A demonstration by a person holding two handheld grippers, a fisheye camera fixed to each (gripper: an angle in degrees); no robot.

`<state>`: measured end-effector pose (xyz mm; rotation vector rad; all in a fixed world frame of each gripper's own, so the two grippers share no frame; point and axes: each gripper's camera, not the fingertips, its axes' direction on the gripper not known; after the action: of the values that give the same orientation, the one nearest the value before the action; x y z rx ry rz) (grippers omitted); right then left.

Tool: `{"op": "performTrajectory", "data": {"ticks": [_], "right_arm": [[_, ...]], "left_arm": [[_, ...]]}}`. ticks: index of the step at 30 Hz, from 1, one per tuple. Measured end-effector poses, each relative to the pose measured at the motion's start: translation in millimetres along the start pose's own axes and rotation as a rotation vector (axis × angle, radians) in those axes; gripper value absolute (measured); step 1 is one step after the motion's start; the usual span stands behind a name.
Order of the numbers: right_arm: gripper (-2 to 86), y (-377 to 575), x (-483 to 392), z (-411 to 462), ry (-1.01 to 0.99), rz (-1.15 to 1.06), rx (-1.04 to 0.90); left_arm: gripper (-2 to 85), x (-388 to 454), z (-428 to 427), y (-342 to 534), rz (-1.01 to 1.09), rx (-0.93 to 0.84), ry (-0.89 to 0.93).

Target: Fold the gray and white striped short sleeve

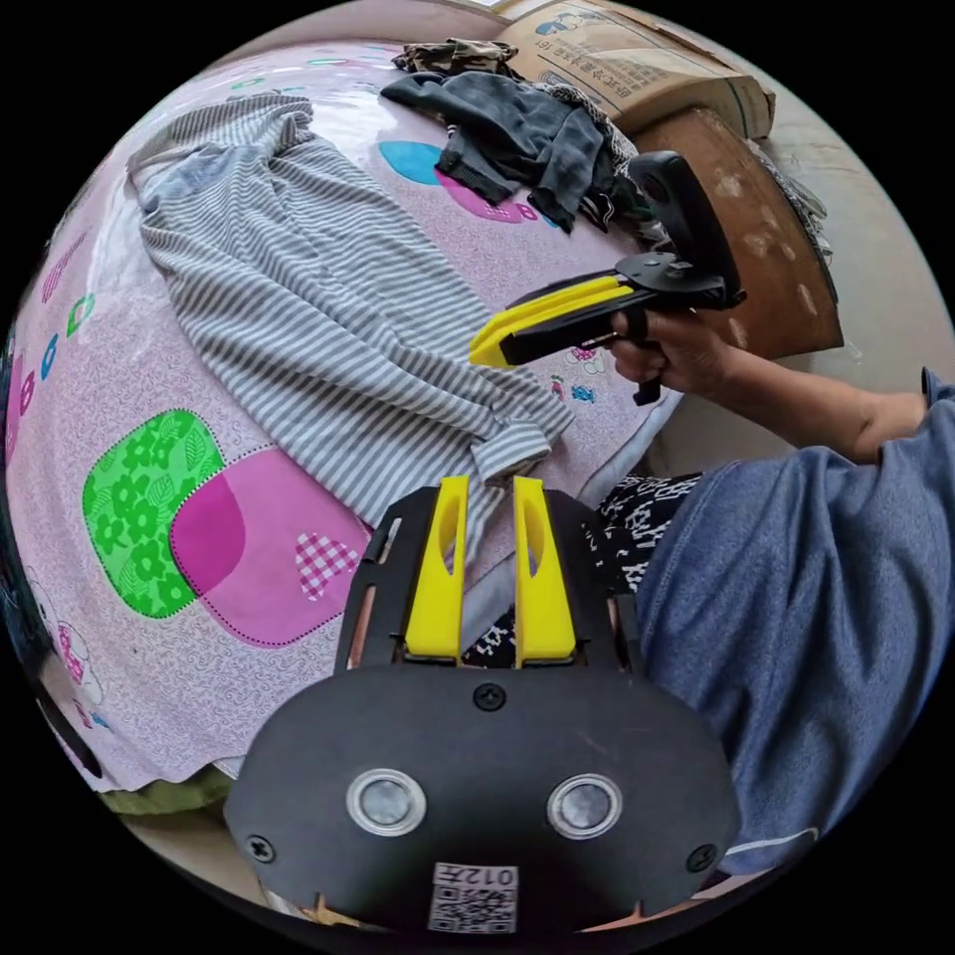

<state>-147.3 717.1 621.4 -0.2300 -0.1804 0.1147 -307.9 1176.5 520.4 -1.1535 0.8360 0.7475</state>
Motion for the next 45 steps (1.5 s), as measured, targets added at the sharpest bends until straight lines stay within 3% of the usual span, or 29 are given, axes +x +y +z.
{"op": "performTrajectory", "data": {"ticks": [3, 8, 20, 25, 30, 34, 45], "right_arm": [[4.6, -21.1, -0.3, -7.3, 0.006, 0.027, 0.074], [3.5, -54.7, -9.5, 2.0, 0.069, -0.014, 0.032], [0.8, -53.6, -26.1, -20.0, 0.217, -0.022, -0.008], [1.1, -33.0, 6.4, -46.2, 0.058, 0.113, 0.003], [2.1, -33.8, 3.5, -80.0, 0.105, 0.143, 0.083], [3.2, -70.7, -13.5, -82.9, 0.092, 0.090, 0.091], [0.6, -114.2, -55.2, -81.9, 0.244, -0.033, -0.009]], "left_arm": [[5.4, 0.6, 2.5, -17.3, 0.040, -0.038, -0.059], [4.4, -8.0, 24.8, -17.1, -0.002, -0.200, -0.068], [2.4, -19.9, 20.6, -5.4, -0.090, -0.158, 0.036], [2.1, -25.0, 18.0, 0.7, -0.135, -0.137, 0.087], [2.8, -24.4, 3.4, 6.7, -0.155, -0.140, 0.112], [3.2, -6.9, -26.6, -9.6, -0.076, -0.039, 0.063], [2.2, -5.1, 1.7, -17.1, -0.124, -0.159, 0.052]]}}
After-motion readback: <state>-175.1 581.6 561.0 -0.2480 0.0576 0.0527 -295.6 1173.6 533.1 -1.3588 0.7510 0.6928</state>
